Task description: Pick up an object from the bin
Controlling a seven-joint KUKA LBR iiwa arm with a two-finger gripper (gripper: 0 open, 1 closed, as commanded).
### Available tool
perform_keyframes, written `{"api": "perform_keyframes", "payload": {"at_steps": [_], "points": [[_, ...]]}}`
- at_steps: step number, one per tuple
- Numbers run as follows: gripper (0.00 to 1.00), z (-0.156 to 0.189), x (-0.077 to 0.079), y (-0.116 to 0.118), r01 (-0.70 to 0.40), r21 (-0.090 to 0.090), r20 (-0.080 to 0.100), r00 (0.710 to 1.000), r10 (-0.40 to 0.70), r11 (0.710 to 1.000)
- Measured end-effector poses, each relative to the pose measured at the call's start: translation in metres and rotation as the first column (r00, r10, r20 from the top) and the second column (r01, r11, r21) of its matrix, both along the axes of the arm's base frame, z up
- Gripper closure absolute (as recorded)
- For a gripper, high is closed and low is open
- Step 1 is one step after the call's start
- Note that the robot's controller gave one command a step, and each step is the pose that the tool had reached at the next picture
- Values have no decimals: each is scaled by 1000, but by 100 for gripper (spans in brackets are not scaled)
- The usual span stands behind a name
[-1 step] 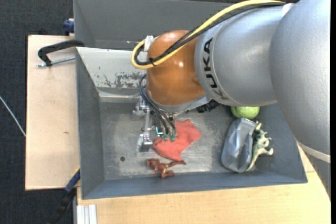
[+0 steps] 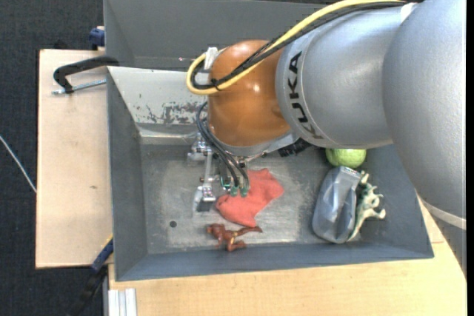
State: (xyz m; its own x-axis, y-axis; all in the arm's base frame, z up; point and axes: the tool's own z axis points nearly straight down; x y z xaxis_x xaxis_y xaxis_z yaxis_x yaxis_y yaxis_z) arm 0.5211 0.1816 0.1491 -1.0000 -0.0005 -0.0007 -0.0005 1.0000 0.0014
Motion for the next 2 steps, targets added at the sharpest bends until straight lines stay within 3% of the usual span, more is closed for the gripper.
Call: {"api": "perform_keyframes", "payload": {"at_steps": [1,2], "points": [[0,2,-6,-18,-107,2,0,994,107,994],[0,-20,10,-49,-424,-3,4,906,424,906]]}}
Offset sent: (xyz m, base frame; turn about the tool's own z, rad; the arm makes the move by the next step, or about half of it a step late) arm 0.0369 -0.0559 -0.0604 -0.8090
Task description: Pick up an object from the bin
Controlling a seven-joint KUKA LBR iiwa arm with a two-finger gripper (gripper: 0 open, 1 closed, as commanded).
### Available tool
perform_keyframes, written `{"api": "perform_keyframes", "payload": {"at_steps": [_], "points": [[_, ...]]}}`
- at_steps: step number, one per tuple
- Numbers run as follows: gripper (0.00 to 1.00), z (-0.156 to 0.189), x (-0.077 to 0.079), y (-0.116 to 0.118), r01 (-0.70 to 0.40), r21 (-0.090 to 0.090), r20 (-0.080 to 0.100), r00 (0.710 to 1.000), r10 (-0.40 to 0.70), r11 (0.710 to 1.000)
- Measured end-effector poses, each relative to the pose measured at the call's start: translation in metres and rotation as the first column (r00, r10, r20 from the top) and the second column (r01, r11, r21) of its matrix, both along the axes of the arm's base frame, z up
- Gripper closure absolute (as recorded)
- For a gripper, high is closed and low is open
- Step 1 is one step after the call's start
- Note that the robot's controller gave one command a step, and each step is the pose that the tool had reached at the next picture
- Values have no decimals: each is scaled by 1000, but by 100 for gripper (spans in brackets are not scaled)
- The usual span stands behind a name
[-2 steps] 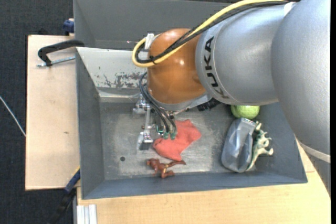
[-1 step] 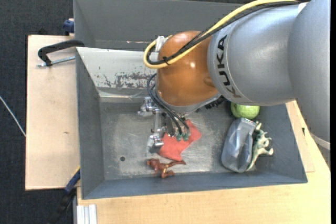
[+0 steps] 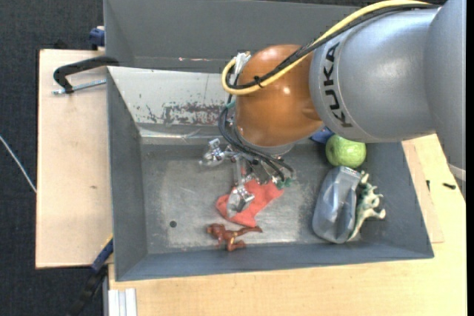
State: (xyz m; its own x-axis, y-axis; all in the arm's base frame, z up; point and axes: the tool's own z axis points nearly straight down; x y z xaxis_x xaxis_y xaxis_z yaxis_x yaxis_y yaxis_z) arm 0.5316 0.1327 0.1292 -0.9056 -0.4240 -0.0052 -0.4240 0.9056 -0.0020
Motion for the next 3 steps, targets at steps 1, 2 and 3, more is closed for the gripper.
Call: {"api": "perform_keyframes", "payload": {"at_steps": [1,2,3], "points": [[100,-49,22,5,-202,1,-4,979,202,979],[100,-49,22,5,-202,1,-4,979,202,979],[100,106,17,15,-211,2,3,977,211,977]]}}
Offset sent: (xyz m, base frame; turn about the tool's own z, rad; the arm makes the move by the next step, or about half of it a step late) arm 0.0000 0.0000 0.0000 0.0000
